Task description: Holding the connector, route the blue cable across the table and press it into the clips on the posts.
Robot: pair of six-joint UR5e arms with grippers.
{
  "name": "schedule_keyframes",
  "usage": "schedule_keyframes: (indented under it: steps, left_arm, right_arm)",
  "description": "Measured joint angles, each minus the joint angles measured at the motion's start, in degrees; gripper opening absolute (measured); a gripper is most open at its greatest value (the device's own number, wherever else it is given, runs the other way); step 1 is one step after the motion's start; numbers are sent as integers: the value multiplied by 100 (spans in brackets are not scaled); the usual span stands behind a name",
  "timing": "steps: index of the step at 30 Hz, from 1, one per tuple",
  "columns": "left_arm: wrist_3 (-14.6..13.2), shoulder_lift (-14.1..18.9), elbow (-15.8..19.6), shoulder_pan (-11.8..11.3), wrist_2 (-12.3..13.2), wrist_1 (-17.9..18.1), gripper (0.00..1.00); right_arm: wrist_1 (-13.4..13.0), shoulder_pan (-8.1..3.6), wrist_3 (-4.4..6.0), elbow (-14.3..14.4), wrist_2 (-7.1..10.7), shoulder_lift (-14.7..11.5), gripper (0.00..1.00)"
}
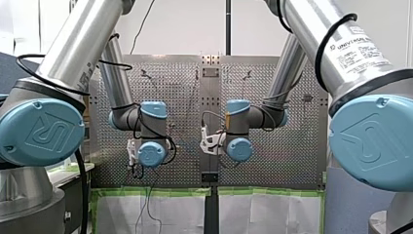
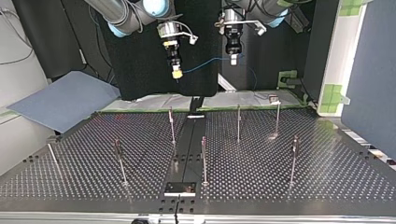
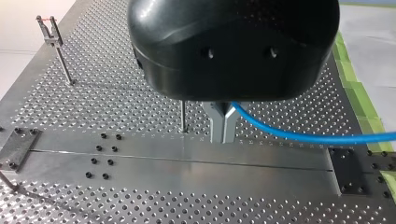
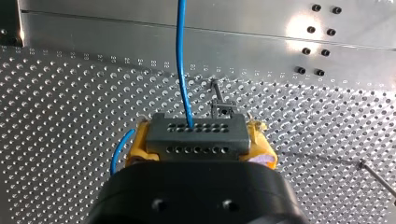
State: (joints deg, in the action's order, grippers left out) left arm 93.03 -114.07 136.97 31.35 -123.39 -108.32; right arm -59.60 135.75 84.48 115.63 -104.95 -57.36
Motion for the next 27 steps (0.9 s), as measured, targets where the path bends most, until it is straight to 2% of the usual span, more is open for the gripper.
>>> schedule_keyframes:
  steps: [3, 7, 11, 21, 27]
  left_arm:
    - [-72, 73, -19, 49, -72, -72, 0]
    - [-236, 236, -29, 84, -225, -235, 0]
    - [-437, 440, -30, 91, -291, -440, 0]
    - [-548, 939, -32, 93, -304, -942, 0]
    - [-561, 1015, -35, 99, -294, -1040, 0]
  right_arm:
    - [24, 25, -25, -25, -25, 25, 0]
    - [156, 132, -152, -134, -98, 156, 0]
    - [356, 175, -240, -182, -118, 342, 0]
    - [848, 185, -263, -193, -123, 429, 0]
    - [917, 185, -263, -193, -123, 431, 0]
